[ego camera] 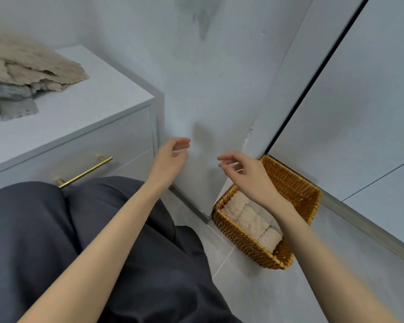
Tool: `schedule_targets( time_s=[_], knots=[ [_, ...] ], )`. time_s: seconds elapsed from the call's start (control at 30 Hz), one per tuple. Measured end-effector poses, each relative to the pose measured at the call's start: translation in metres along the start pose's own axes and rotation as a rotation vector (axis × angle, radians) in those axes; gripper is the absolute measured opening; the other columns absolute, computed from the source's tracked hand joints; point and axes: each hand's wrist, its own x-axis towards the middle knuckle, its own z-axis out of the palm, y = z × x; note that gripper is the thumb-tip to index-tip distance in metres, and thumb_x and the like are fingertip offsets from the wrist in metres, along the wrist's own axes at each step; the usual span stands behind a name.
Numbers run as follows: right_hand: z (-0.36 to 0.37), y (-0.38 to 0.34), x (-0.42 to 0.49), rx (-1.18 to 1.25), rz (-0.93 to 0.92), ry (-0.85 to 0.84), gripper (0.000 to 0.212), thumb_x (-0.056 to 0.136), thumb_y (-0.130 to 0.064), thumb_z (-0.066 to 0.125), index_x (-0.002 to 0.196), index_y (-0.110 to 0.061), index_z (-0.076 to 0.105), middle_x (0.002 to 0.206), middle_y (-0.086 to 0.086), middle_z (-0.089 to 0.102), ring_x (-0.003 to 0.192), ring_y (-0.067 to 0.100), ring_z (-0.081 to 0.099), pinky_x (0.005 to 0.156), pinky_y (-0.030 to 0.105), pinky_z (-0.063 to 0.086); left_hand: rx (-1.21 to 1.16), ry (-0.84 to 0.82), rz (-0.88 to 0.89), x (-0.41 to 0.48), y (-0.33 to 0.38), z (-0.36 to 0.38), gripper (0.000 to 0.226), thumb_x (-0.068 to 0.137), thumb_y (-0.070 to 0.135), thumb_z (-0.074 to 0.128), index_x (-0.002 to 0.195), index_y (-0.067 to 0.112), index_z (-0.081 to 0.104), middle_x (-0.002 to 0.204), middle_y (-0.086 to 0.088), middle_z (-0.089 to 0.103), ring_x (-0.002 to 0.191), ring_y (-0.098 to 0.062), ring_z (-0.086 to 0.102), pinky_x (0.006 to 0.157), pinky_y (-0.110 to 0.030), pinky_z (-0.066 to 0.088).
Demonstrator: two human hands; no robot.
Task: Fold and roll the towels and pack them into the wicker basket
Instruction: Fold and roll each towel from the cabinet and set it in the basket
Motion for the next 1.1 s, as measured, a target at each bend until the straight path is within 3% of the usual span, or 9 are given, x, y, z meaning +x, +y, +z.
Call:
schedule_targets(
  time_s=[0.13, 0.37, 0.6, 0.77, 1.1],
  knots=[
    [0.0, -0.044, 0.024, 0.013, -0.091, 0.009, 0.019, 0.095, -0.023, 0.053, 0.11, -0.026, 0.064, 0.103, -0.012, 0.066, 0.082, 0.003, 0.062, 0.072, 0.016, 0.048, -0.036, 0.086, 0.027, 0.002, 0.025, -0.038, 0.032, 0.096, 0.007, 0.045, 0.122, 0.021, 0.055, 0.12, 0.007, 0.06, 0.106, -0.007, 0.053, 0.079, -0.013, 0.043],
    [0.013, -0.115, 0.066, 0.091, -0.19, -0.001, 0.02, 0.093, -0.018, 0.053, 0.107, -0.026, 0.064, 0.1, -0.015, 0.065, 0.076, 0.006, 0.06, 0.064, 0.006, 0.044, -0.023, 0.282, 0.098, -0.002, 0.063, -0.124, 0.032, 0.093, 0.006, 0.048, 0.117, 0.024, 0.059, 0.115, 0.007, 0.064, 0.106, -0.008, 0.057, 0.093, -0.03, 0.046],
    [0.034, -0.182, 0.096, 0.119, -0.293, -0.057, 0.021, 0.092, -0.016, 0.053, 0.107, -0.026, 0.064, 0.102, -0.012, 0.065, 0.071, 0.004, 0.058, 0.062, 0.006, 0.042, -0.006, 0.395, 0.11, -0.012, 0.079, -0.206, 0.033, 0.096, 0.006, 0.046, 0.124, 0.021, 0.055, 0.118, 0.006, 0.06, 0.109, -0.008, 0.053, 0.089, -0.026, 0.043],
    [0.062, -0.227, 0.116, 0.095, -0.371, -0.114, 0.023, 0.093, -0.017, 0.052, 0.112, -0.023, 0.064, 0.106, -0.012, 0.065, 0.074, 0.005, 0.06, 0.065, 0.007, 0.044, 0.062, 0.462, 0.086, -0.024, 0.071, -0.262, 0.031, 0.098, 0.011, 0.045, 0.127, 0.02, 0.054, 0.119, 0.008, 0.059, 0.109, -0.008, 0.053, 0.072, -0.01, 0.039],
    [0.139, -0.277, 0.149, 0.031, -0.466, -0.261, 0.024, 0.092, -0.016, 0.052, 0.113, -0.022, 0.063, 0.115, -0.01, 0.063, 0.076, -0.006, 0.056, 0.065, 0.006, 0.039, 0.371, 0.491, -0.096, -0.055, 0.017, -0.331, 0.033, 0.097, 0.013, 0.046, 0.128, 0.016, 0.054, 0.123, 0.0, 0.06, 0.109, -0.014, 0.054, 0.087, -0.026, 0.042]
  ],
)
